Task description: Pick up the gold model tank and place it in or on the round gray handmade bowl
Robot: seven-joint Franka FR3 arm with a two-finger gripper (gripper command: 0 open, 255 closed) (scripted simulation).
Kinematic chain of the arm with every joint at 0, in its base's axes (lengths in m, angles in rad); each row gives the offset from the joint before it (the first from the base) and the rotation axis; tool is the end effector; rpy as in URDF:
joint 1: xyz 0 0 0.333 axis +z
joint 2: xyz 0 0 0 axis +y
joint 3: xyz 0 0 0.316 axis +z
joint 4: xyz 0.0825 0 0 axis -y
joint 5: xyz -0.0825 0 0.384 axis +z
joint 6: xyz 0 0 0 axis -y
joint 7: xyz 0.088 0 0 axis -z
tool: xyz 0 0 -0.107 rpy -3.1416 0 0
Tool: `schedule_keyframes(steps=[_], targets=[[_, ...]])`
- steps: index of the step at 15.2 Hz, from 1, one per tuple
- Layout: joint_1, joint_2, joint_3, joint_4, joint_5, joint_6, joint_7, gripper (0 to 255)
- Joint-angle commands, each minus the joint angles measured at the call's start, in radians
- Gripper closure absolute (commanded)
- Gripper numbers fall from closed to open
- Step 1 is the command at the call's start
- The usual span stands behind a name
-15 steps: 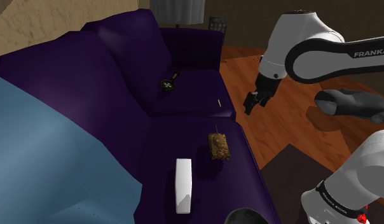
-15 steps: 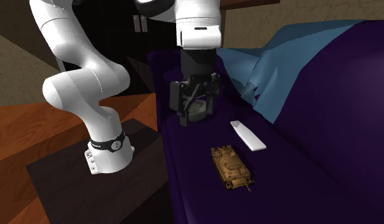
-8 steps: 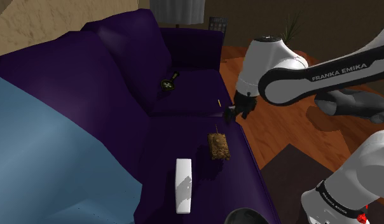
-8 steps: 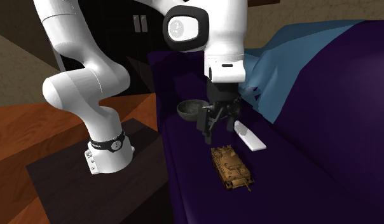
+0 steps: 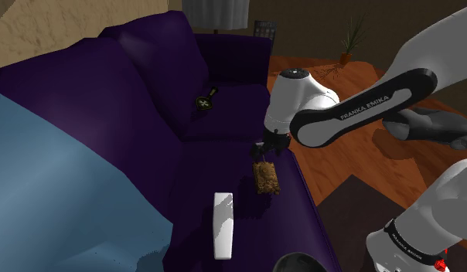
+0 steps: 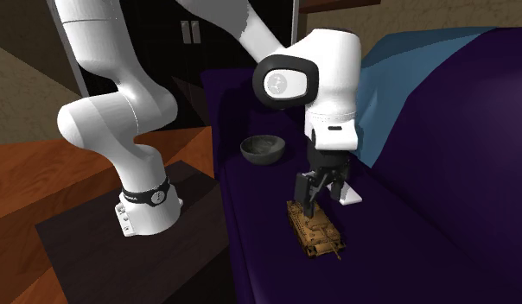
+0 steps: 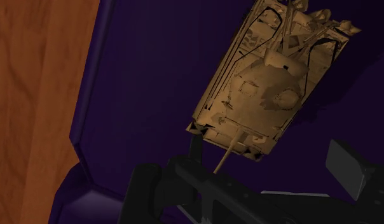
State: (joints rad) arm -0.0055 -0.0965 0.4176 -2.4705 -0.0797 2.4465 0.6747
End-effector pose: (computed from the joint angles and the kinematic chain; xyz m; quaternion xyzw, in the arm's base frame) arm 0.4340 0.1887 0.3322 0.9933 -0.1014 0.0507 0.0231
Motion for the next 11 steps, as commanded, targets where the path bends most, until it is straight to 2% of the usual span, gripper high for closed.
schedule_keyframes(steps=[1,5,11], targets=[[-0.004,0.031,0.003,0.000,-0.022,0.029,0.020,0],[-0.012,0.091,0.002,-0.010,-0.073,0.091,0.056,0],[-0.012,0.091,0.001,-0.010,-0.073,0.091,0.056,0]])
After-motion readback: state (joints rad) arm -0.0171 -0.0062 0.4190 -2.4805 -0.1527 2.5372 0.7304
